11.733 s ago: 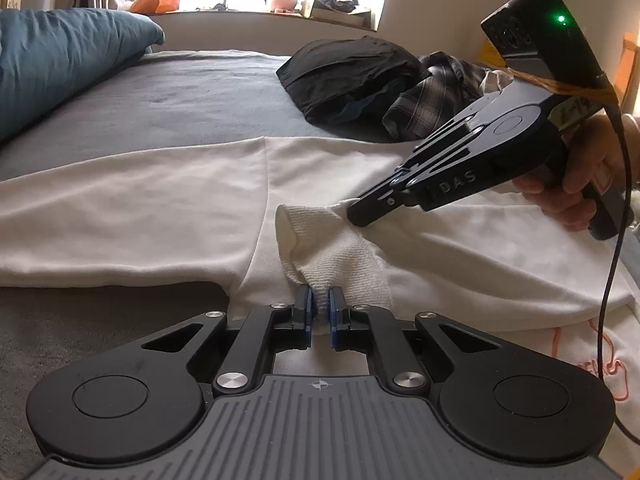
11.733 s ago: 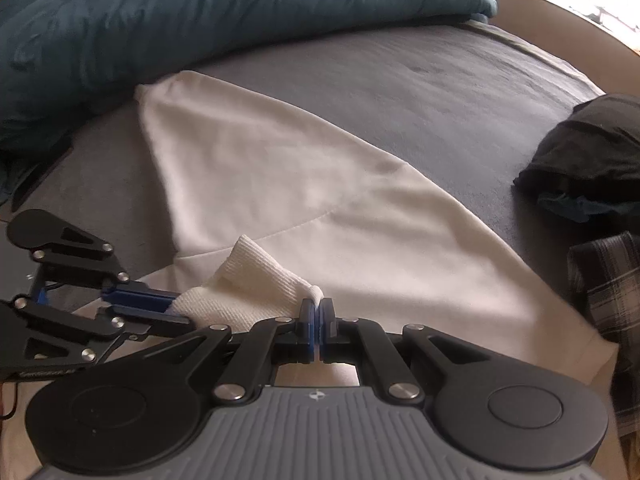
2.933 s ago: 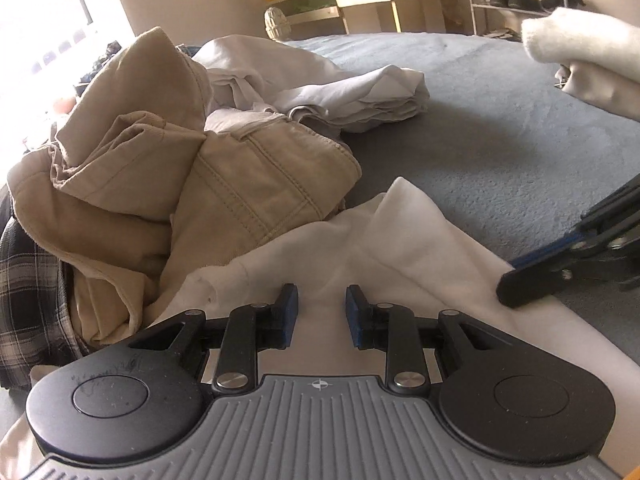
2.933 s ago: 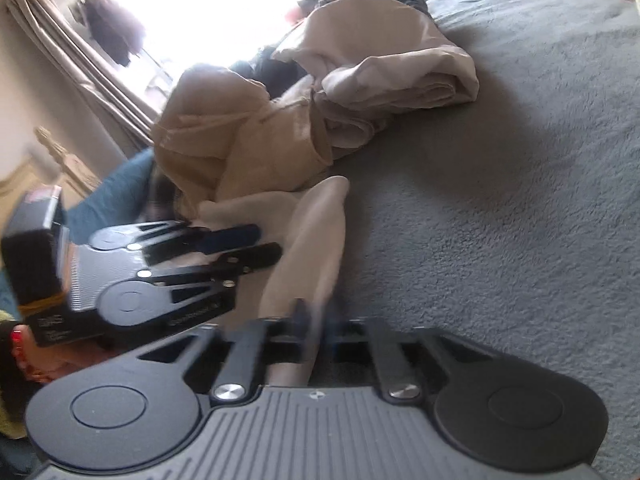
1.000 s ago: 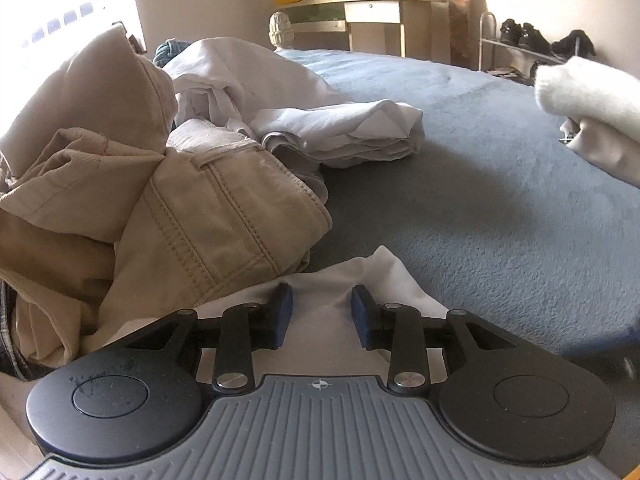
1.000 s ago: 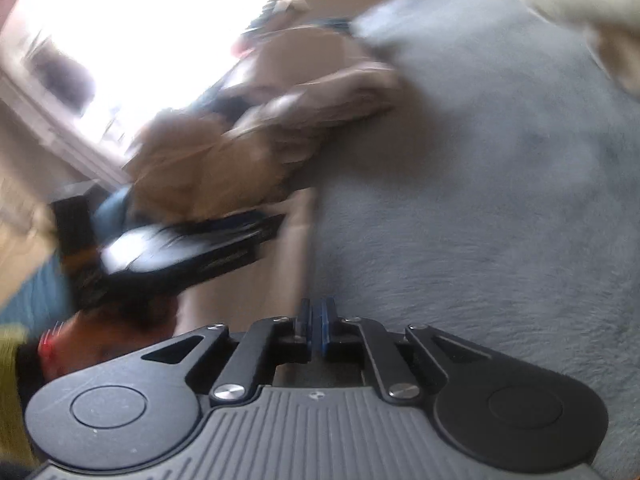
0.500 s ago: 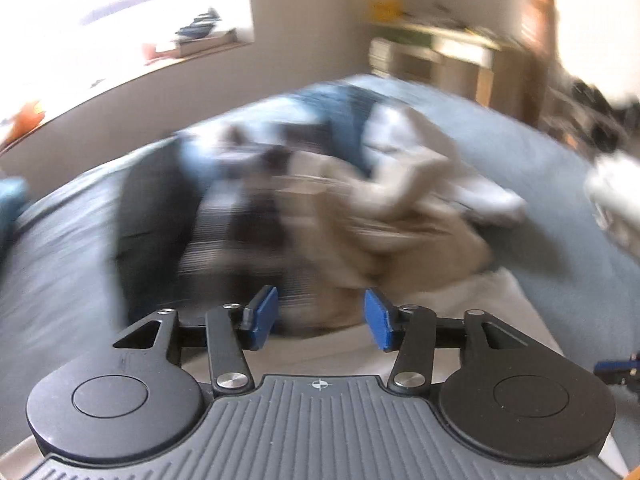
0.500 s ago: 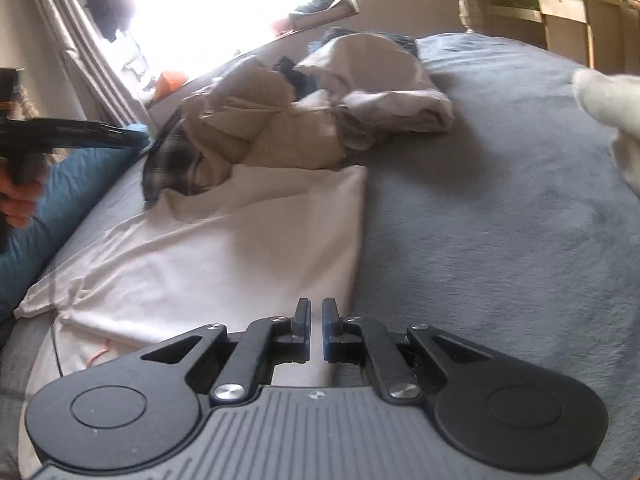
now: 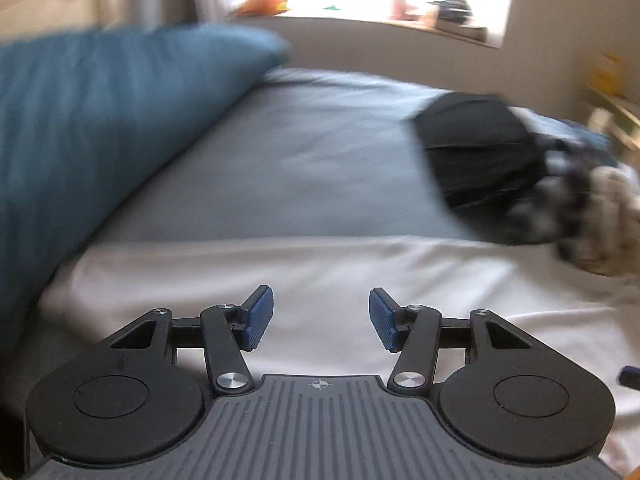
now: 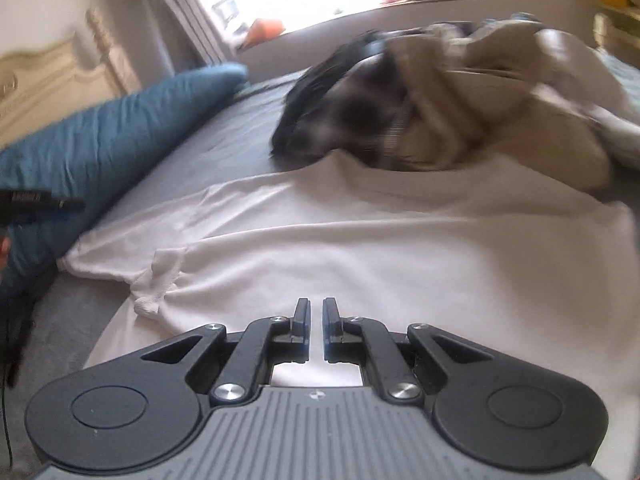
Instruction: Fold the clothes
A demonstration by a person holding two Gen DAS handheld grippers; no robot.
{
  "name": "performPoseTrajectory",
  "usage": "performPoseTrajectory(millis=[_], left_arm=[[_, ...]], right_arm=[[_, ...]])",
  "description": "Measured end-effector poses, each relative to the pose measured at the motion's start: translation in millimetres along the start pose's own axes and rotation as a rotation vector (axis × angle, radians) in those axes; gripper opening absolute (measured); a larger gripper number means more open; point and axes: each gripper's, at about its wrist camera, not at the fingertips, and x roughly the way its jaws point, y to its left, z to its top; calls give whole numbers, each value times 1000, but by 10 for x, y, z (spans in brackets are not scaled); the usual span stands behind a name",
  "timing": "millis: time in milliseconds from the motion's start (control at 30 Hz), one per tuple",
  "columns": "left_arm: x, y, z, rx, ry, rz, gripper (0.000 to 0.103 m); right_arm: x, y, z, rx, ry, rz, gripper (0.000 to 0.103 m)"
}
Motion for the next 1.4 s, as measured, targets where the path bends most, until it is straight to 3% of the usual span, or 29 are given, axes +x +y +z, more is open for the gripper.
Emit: performPoseTrajectory(millis=[100,200,367,500,633,700,767,833,967,1067,1133,1267,1333,1400], left_arm=[[126,476,-224,-183,31,-2,53],[219,765,-368,-285,47,-4,53],[377,1110,-428,-414,55,34,53],[604,1462,-397,-627,77,57,55],[744,1583,-309,-708,22,103,55],[771,1543,-246,-687,-6,155,49],[760,1503,-228,-684,-38,199,13],[718,1482,-221,-686,-63,217,6],[462,1149,-145,-507,-183,238,2],[171,710,-50,-310,-280,143,1],[-51,340,-42,-147,-337,29,1],[-369,-409,-207,159,-354,-190,1],[-399,-763,-352,295,-319,-259,2],[-329,-1006,-513,359,-282,-288,2]], right_arm=[[246,125,75,-7,11,-29,9],[461,102,69,20,52,-38,23],[635,67,-18,10,98,-53,23],[652,88,-3,29,107,-65,23],[650,94,-21,39,99,-71,24],[653,96,-17,44,98,-71,24],[652,90,-16,53,97,-70,24],[648,82,-19,61,94,-68,24],[648,80,-19,63,93,-69,24],[648,70,-18,68,92,-64,24],[647,67,-22,71,89,-62,24],[645,63,-37,82,81,-57,25],[641,58,-41,89,78,-55,25],[639,58,-45,93,74,-54,25]])
